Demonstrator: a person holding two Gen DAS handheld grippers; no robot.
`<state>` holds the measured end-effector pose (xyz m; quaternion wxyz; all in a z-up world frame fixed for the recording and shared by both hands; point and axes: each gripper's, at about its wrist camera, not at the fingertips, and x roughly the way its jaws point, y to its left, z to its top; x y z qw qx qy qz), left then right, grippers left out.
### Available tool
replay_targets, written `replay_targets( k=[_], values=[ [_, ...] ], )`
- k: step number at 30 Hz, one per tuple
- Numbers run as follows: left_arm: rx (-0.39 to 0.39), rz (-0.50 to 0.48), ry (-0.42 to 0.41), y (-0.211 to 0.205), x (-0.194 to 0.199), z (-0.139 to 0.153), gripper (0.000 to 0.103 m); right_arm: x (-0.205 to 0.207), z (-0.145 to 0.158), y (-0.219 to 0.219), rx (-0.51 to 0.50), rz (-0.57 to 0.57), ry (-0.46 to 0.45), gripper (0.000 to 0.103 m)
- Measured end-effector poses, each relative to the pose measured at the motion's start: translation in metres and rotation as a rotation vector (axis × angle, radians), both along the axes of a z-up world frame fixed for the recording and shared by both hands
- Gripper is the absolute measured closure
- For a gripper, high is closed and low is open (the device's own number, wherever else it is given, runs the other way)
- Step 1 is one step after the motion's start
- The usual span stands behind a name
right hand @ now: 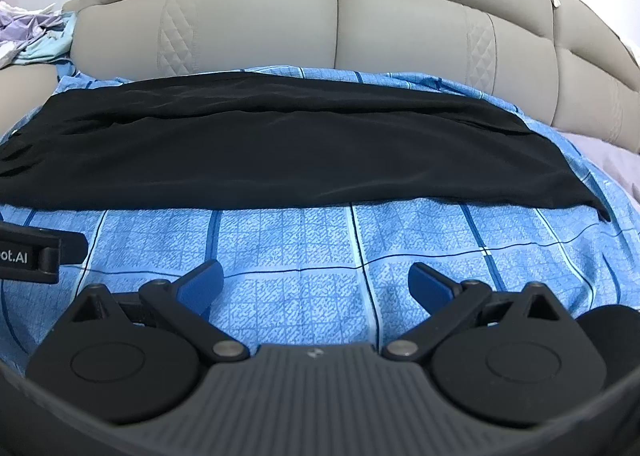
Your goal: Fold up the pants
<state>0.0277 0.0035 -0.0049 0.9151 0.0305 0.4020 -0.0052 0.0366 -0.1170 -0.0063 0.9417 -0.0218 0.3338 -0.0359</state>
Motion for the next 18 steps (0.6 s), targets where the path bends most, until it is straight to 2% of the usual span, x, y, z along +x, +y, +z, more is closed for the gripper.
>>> replay_targets(
  k=[5, 10, 13, 18],
  values=[
    [0.0, 0.013, -0.011, 0.009, 0.019, 0.0, 0.0, 0.018, -0.006, -0.018, 0.037, -0.045, 0.003, 0.0],
    [-0.083, 0.068, -0.003, 0.038, 0.045, -0.001, 0.0, 0.036, -0.007, -0.052, 0.089, -0.116, -0.03, 0.003],
    [-0.1, 0.111, -0.025, 0.058, 0.055, 0.0, 0.0, 0.047, -0.005, -0.08, 0.149, -0.192, -0.058, 0.007],
    [-0.059, 0.198, -0.04, 0.092, 0.074, -0.003, 0.002, 0.072, -0.002, -0.145, 0.15, -0.376, -0.074, 0.017]
  ],
)
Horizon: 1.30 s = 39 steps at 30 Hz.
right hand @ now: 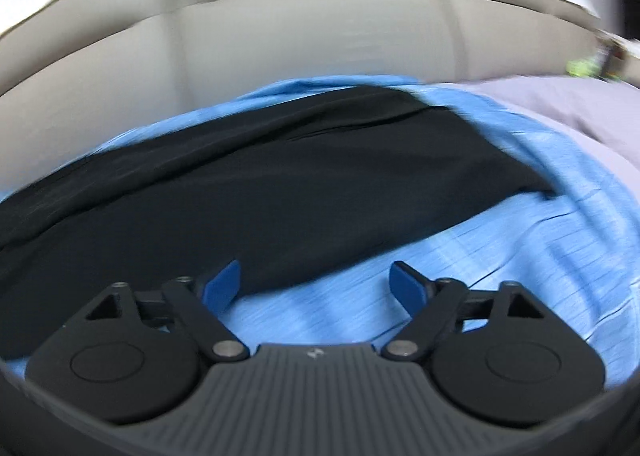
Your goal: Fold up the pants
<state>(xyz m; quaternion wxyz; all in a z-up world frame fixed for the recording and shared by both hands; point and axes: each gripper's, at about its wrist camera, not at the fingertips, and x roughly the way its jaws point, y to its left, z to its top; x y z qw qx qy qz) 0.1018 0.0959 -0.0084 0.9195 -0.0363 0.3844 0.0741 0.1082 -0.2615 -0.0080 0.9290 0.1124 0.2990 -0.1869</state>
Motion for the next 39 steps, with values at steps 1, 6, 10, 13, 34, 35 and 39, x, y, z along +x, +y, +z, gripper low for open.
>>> replay_targets(
  k=[1, 6, 10, 13, 34, 35, 39],
  values=[
    [0.006, 0.016, 0.002, 0.007, 0.003, -0.002, 0.005, 0.003, 0.001, -0.017, 0.017, -0.047, 0.001, 0.019],
    [0.013, 0.105, 0.024, 0.044, 0.017, -0.012, 0.01, 0.008, -0.004, -0.109, 0.104, -0.276, -0.006, 0.035],
    [0.011, 0.137, 0.035, 0.06, 0.025, -0.019, 0.015, 0.01, -0.011, -0.149, 0.176, -0.296, -0.058, 0.042],
    [-0.015, 0.162, 0.024, 0.067, 0.029, -0.02, 0.015, 0.017, -0.012, -0.168, 0.182, -0.277, -0.084, 0.052],
    [0.212, 0.146, -0.083, 0.04, 0.007, 0.034, 0.102, 0.013, 0.041, -0.166, -0.145, -0.345, -0.026, 0.099],
    [0.2, 0.136, -0.072, 0.04, 0.007, 0.033, 0.102, 0.01, 0.041, -0.169, -0.136, -0.352, -0.024, 0.099],
    [0.185, 0.089, -0.035, 0.034, 0.004, 0.025, 0.097, 0.005, 0.03, -0.182, -0.095, -0.351, 0.04, 0.097]
  ],
)
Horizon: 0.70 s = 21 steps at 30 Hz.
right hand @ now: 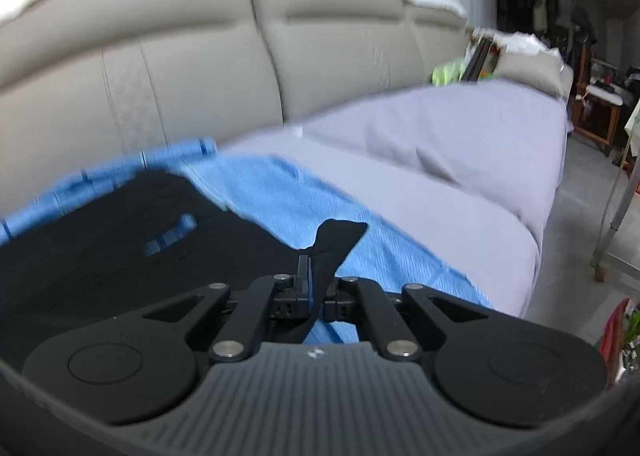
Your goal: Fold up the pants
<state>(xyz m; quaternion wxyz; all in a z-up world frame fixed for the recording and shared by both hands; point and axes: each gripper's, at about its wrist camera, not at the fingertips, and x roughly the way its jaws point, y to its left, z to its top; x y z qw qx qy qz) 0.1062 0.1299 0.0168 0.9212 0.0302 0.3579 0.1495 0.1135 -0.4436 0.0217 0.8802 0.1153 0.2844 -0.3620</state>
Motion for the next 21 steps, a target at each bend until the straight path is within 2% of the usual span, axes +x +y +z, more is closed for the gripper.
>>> replay_targets(
  k=[2, 5, 7, 9, 11, 12, 17, 21],
  values=[
    [0.006, -0.009, 0.013, -0.004, 0.001, -0.008, 0.094, 0.006, -0.015, -0.011, 0.03, -0.021, 0.072, 0.097],
    [-0.006, -0.017, 0.039, -0.006, 0.007, -0.019, 0.093, 0.008, -0.03, -0.016, 0.059, -0.016, 0.11, 0.092],
    [-0.015, -0.025, 0.053, -0.007, 0.01, -0.023, 0.092, 0.009, -0.028, -0.01, 0.016, -0.03, 0.131, 0.065],
    [-0.028, -0.033, 0.058, -0.007, 0.014, -0.023, 0.083, 0.011, -0.021, -0.005, -0.012, -0.036, 0.139, 0.055],
    [-0.04, -0.041, 0.052, -0.007, 0.02, -0.019, 0.063, 0.013, -0.006, 0.0, -0.033, -0.027, 0.129, 0.043],
    [-0.043, -0.047, 0.045, -0.007, 0.023, -0.015, 0.059, 0.014, 0.004, 0.001, -0.038, -0.018, 0.113, 0.038],
    [-0.06, -0.08, 0.018, -0.01, 0.051, 0.011, 0.016, 0.039, 0.032, 0.022, 0.01, 0.08, 0.058, 0.031],
    [-0.128, -0.083, 0.011, -0.003, 0.088, 0.035, 0.01, 0.078, 0.037, 0.044, 0.055, 0.146, 0.044, 0.029]
  ],
)
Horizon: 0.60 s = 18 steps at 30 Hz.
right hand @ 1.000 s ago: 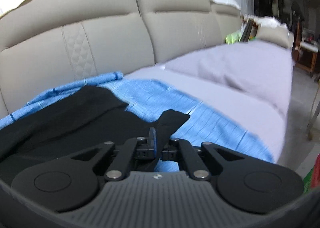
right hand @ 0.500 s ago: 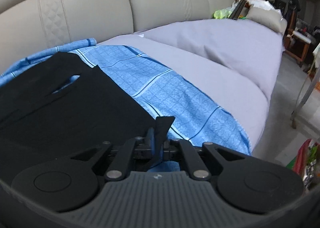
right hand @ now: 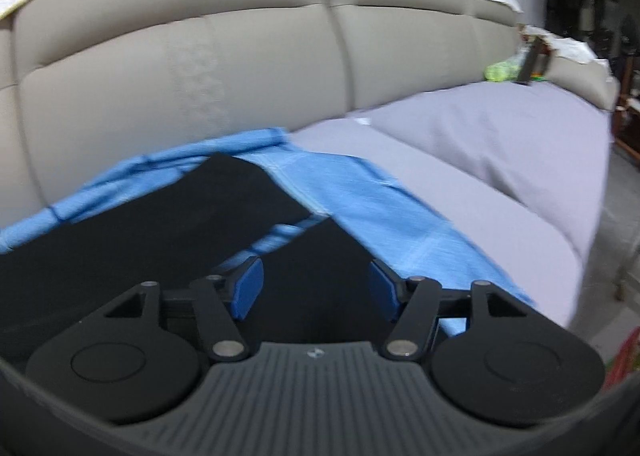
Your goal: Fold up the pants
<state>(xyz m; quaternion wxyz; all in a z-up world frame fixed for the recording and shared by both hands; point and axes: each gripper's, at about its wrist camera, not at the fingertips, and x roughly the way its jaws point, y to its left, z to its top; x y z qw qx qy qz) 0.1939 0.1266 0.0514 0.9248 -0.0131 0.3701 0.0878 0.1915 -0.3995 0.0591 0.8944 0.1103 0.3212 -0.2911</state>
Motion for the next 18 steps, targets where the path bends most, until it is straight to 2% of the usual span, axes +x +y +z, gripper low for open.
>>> replay_targets(
  k=[2, 7, 14, 18],
  values=[
    [-0.038, 0.03, 0.008, 0.006, 0.024, 0.009, 0.006, 0.019, 0.002, 0.012, 0.033, 0.025, -0.017, 0.027],
    [-0.139, 0.097, 0.043, 0.024, 0.079, 0.019, 0.005, 0.067, 0.014, 0.043, 0.089, 0.085, -0.048, 0.022],
    [-0.155, 0.243, 0.067, 0.054, 0.147, 0.01, 0.005, 0.129, 0.015, 0.065, 0.138, 0.116, -0.018, 0.018],
    [-0.208, 0.336, 0.07, 0.076, 0.179, -0.004, 0.005, 0.163, 0.005, 0.069, 0.165, 0.126, 0.004, 0.018]
  ],
)
